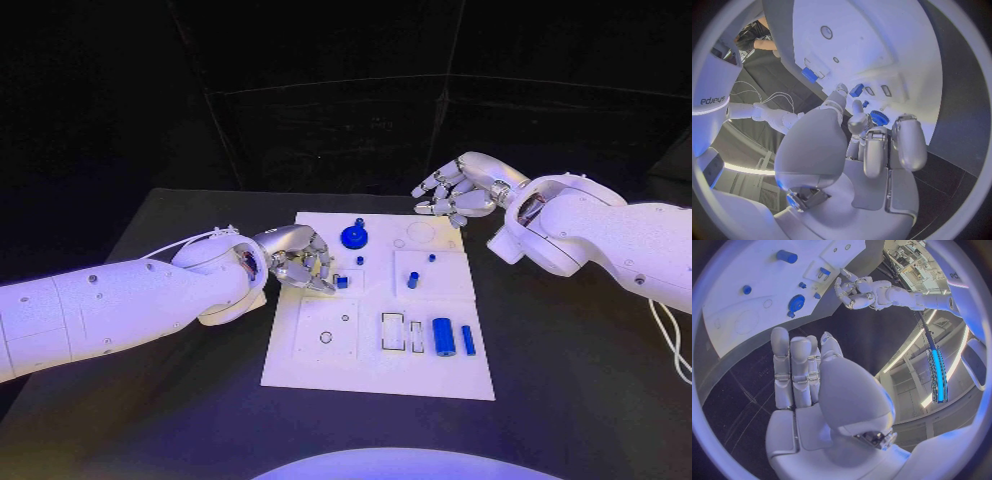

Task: Assemble the parts on the task board

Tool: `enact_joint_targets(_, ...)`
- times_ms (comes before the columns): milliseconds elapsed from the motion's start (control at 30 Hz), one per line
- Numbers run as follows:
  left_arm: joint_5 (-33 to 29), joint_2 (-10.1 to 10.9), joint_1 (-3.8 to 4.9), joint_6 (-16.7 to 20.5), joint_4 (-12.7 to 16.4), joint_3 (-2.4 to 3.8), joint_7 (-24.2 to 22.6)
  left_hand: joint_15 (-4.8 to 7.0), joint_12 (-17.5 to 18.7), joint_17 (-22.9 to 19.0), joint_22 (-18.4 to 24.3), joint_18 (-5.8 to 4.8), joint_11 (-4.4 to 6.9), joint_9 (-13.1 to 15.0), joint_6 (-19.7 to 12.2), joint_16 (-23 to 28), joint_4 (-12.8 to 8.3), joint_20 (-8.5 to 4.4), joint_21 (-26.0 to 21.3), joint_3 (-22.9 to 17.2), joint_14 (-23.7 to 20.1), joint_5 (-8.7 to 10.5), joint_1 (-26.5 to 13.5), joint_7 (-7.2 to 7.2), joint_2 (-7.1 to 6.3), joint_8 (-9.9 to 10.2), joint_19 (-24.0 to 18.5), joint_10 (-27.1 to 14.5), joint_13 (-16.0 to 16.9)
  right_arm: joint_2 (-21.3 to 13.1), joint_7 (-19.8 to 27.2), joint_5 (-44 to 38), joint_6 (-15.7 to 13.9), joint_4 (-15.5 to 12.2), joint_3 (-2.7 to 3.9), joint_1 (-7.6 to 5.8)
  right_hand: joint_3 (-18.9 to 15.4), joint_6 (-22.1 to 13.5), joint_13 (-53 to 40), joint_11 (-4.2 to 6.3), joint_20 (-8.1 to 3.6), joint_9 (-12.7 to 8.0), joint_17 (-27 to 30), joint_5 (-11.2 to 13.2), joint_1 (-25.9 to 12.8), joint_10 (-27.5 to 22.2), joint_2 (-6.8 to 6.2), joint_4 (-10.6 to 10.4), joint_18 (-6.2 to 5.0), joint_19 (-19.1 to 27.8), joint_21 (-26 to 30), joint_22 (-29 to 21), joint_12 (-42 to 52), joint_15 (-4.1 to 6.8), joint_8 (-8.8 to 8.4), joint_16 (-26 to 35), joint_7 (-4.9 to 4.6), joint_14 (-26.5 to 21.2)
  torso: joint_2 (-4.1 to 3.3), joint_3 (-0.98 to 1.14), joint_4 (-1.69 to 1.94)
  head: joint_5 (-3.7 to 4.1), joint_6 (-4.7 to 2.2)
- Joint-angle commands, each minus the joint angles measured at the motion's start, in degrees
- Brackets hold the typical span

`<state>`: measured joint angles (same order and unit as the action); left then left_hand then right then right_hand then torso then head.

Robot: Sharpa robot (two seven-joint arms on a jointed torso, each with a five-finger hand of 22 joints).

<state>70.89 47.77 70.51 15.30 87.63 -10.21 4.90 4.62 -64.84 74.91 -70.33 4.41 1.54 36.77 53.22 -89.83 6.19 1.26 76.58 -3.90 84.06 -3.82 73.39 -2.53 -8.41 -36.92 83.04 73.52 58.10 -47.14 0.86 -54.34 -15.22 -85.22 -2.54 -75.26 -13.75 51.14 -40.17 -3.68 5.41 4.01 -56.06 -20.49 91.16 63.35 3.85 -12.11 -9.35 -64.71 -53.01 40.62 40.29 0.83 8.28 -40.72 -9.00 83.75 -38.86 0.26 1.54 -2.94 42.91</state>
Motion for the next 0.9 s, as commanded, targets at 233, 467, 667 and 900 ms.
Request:
enact_joint_targets(233, 2.4, -1.5, -0.53, 0.1, -1.3, 0.03, 5.9, 0.50, -1.0, 15.1, -0.7, -0.44, 0.18, 0.7, -0.5, -0.2, 1.0, -0.09, 0.6, 1.5, 5.9, -0.25, -0.2, 0.27, 0.56, -1.2, 0.6, 0.5, 0.7, 0.0, 0.3, -0.3, -0.6, 0.0, 0.03, -0.11, 0.1, 0.3, 0.1, 0.17, -0.13, -0.1, 0.1, -0.3, 0.6, 0.1, 0.07, 0.1, 0.04, -0.2, -0.2, 0.1, 0.1, 0.14, 0.28, 0.0, 0.09, 1.0, 0.01, 0.03, 0.02, 0.11, 0.05)
enact_joint_targets(467, 2.4, -2.5, -0.81, -0.6, -2.2, 0.03, 7.4, 0.57, -1.3, 15.1, -0.8, -0.47, 0.26, 0.9, -0.6, -0.2, 1.3, -0.16, 0.7, 1.8, 5.9, -0.29, 0.0, 0.35, 0.86, -1.6, 0.7, 0.6, 0.9, 0.1, 0.3, -0.3, -0.6, 0.0, 0.03, -0.10, 0.1, 0.3, 0.1, 0.16, -0.13, -0.1, 0.1, -0.5, 0.5, 0.1, 0.07, 0.1, 0.03, -0.2, -0.2, 0.0, 0.1, 0.13, 0.27, 0.0, 0.08, 1.0, -0.01, 0.04, 0.04, -0.03, 0.16)
enact_joint_targets(667, 2.4, -3.2, -0.94, -0.8, -2.7, 0.04, 8.2, 0.69, -1.7, 15.1, -1.1, -0.52, 0.38, 1.2, -0.7, -0.2, 1.9, -0.27, 0.9, 1.9, 5.9, -0.32, 0.2, 0.50, 1.69, -2.0, 0.8, 0.8, 1.2, 0.2, 0.3, -0.3, -0.6, 0.0, 0.03, -0.10, 0.1, 0.3, 0.1, 0.16, -0.13, -0.1, 0.1, -0.5, 0.5, 0.1, 0.07, 0.1, 0.03, -0.2, -0.2, 0.0, 0.1, 0.13, 0.27, 0.0, 0.08, 1.0, -0.01, 0.04, 0.03, 0.00, 0.35)
enact_joint_targets(900, 2.4, -3.8, -0.98, -1.1, -2.9, 0.05, 8.4, 0.77, -2.2, 15.1, -1.6, -0.62, 0.47, 1.3, -0.7, -0.2, 2.5, -0.35, 1.2, 2.2, 5.9, -0.30, 0.0, 0.59, 2.02, -2.4, 1.0, 1.1, 1.7, 0.3, 0.4, -0.3, -0.6, 0.1, 0.03, -0.09, 0.1, 0.3, 0.1, 0.16, -0.13, -0.1, 0.1, -0.5, 0.5, 0.1, 0.07, 0.1, 0.03, -0.2, -0.2, 0.0, 0.1, 0.13, 0.27, 0.0, 0.08, 1.0, 0.00, 0.06, -0.01, 0.04, 0.47)
